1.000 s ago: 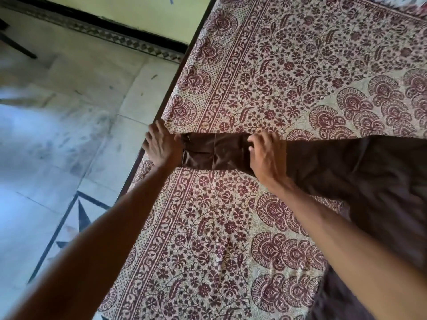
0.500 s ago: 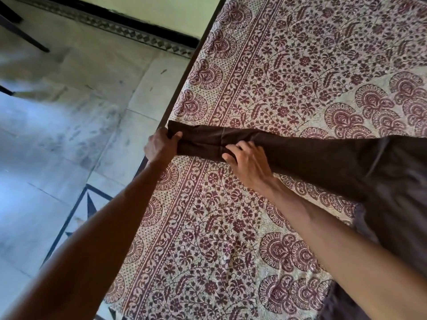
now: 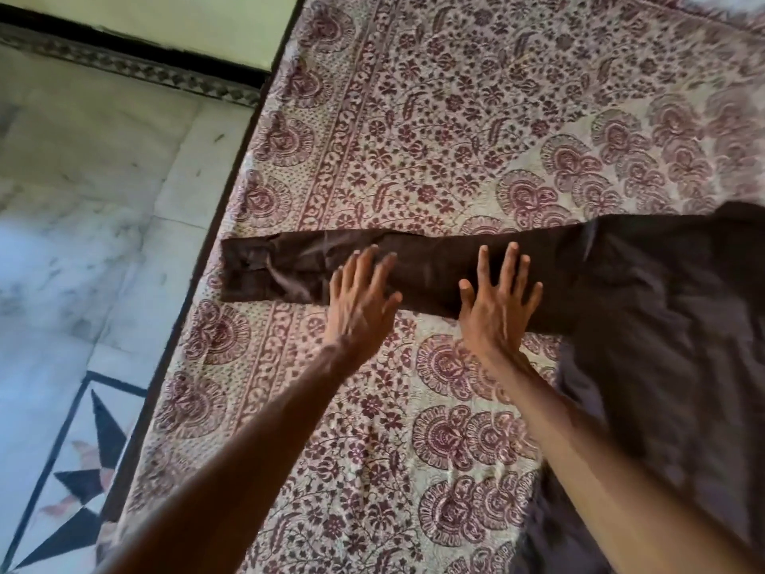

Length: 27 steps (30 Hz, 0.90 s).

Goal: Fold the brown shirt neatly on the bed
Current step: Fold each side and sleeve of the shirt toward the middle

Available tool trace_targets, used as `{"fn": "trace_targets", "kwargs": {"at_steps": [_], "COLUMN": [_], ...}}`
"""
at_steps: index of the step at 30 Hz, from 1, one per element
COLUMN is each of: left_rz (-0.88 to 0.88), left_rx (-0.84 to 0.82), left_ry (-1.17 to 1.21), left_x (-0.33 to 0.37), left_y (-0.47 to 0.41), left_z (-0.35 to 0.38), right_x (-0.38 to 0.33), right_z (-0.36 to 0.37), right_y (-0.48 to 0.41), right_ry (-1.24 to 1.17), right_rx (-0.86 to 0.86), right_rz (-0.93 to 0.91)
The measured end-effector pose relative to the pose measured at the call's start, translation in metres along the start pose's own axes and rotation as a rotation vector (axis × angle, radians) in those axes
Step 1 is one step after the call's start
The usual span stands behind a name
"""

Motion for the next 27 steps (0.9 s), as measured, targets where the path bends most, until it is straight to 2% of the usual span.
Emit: {"fn": "trace_targets", "kwargs": {"at_steps": [4,9,11,13,15,17,20,22,23,26,27], "left_rz": [0.116,0.207,0.217,0.204,0.027,-0.245,-0.577,-0.648,-0.572,-0.167,-0.14], "left_rx": [-0.056,-0.116,-0.157,-0.115,-0.007,0.087,0.151,0.185,0.176,0.015,-0.003], "left_ry": [0.006,0.047,0.028,-0.06,-0.098,-0.152,-0.168,-0.163,-0.153,-0.118,-0.124], "left_x": [0.064,0.151,0.164,0.141,0.084,0.013,-0.07,-0.079,-0.067,-0.013,-0.012], "left_y": [-0.029,-0.081,-0.078,-0.067,-0.058,-0.045,-0.024,-0.019,-0.023,-0.025,-0.019], "left_z": [0.039,0.083,0.105,0.111,0.093,0.065,0.03,0.019,0.018,0.043,0.049], "right_x": [0.069,0.11,0.117,0.122,0.123,0.121,0.109,0.078,0.054,-0.016,-0.028], "right_z": [-0.009,0.006,0.016,0.02,0.019,0.018,0.012,0.004,0.002,0.016,0.024], "right_y": [-0.036,-0.077,-0.08,-0.08,-0.081,-0.081,-0.077,-0.069,-0.061,-0.031,-0.024], "right_ry": [-0.039,-0.045,-0.006,0.031,0.05,0.072,0.086,0.05,0.004,-0.093,-0.082], "right_rx": [0.051,-0.024,-0.01,0.036,0.053,0.046,0.045,0.085,0.091,-0.012,-0.039], "right_rz": [0.125,0.006,-0.017,-0.03,-0.038,-0.022,0.045,-0.01,-0.094,-0.309,-0.319]}}
Point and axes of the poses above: each hand's wrist, its own y-axis away from the middle knuckle, its own z-axis out of the palm, x = y × z, the point moved 6 cm from there along -y, towards the middle knuckle, and after that the axes turned 8 degrees about z, right-handed, at the moved point
